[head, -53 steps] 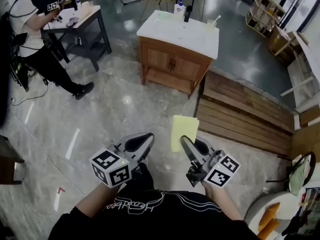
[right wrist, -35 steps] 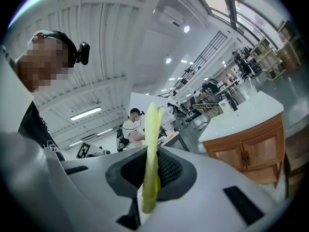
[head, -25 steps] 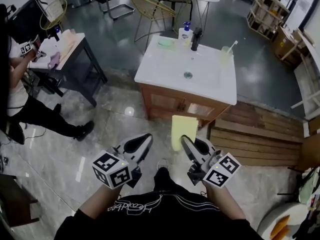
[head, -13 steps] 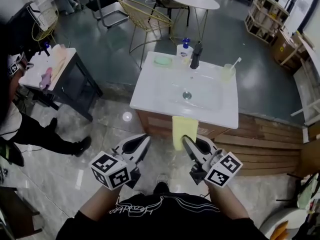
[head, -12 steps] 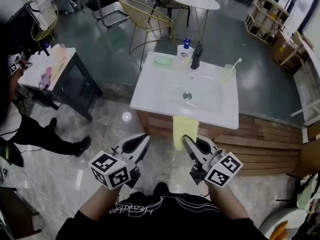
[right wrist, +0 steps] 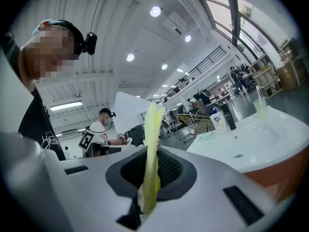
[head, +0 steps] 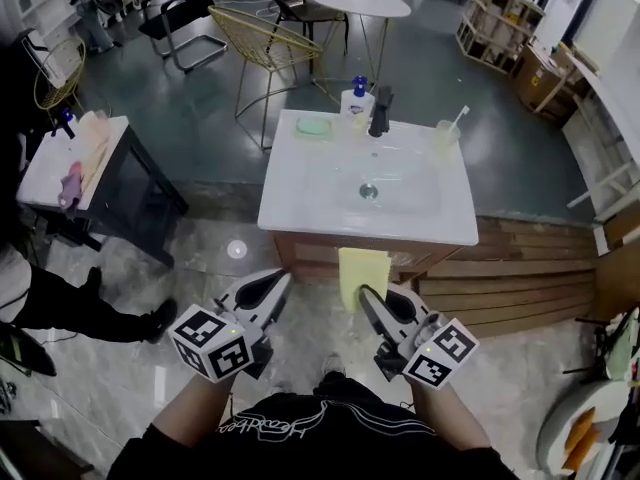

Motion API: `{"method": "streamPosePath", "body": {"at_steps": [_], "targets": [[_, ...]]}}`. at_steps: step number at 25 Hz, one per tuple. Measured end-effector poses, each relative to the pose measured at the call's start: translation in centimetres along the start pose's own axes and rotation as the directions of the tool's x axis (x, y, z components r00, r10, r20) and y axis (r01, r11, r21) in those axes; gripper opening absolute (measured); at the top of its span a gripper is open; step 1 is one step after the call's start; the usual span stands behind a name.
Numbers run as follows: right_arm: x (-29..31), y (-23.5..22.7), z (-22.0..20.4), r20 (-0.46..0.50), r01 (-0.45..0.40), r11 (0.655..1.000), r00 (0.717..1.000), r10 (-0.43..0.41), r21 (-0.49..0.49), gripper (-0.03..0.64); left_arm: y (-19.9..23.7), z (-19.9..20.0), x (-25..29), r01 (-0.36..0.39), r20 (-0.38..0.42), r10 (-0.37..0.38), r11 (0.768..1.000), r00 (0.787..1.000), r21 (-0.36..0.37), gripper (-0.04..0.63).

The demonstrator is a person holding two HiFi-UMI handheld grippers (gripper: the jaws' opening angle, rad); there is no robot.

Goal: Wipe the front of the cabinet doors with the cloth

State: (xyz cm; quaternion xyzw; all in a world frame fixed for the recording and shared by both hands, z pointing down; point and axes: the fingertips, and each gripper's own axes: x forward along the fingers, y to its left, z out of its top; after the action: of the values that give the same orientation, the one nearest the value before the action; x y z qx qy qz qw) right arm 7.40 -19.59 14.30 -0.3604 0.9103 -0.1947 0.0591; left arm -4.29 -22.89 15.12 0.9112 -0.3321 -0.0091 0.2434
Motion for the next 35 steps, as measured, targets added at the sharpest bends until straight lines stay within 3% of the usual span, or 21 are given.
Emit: {"method": "streamPosePath", "body": {"at_steps": [6,13,22,28,35], "targets": [[0.7,-2.9,-7.4,0.009,0.035,0.999,0.999,-0.035,0.013,0.040,4.3,-6.6,1.2,0.036,-0.029,-0.036,0.999,0.999,-0.017,0.005],[2.9,-9.3,-15.8,0.054,0.009,0.999,0.999,-0.010,0.031,0.040,10.8,-14.7,4.8,0.056,0.001,-0.056,0.998,0.998,0.008,0.005],[4.8,-16.3,-25.4,0.121,-0.020,0.995,0.992,0.032,-0.098,0.040,17.9,-24.3,9.2,0.098,0.083,-0.099,0.995,0.992,0.017,0.005],[5.0,-18.0,-29.4,0.115,0.001,0.988,0.993,0.016,-0.153,0.040,19.8,-27.2,9.7,0.113,0.101,-0.118,0.992,0.988,0.053,0.005],[5.5,-18.7,-29.2,0.083,0.021,0.976,0.997,-0.003,-0.218,0.040,20.1,-27.4,10.2,0.123,0.105,-0.129,0.990,0.986,0.066,0.005]]}}
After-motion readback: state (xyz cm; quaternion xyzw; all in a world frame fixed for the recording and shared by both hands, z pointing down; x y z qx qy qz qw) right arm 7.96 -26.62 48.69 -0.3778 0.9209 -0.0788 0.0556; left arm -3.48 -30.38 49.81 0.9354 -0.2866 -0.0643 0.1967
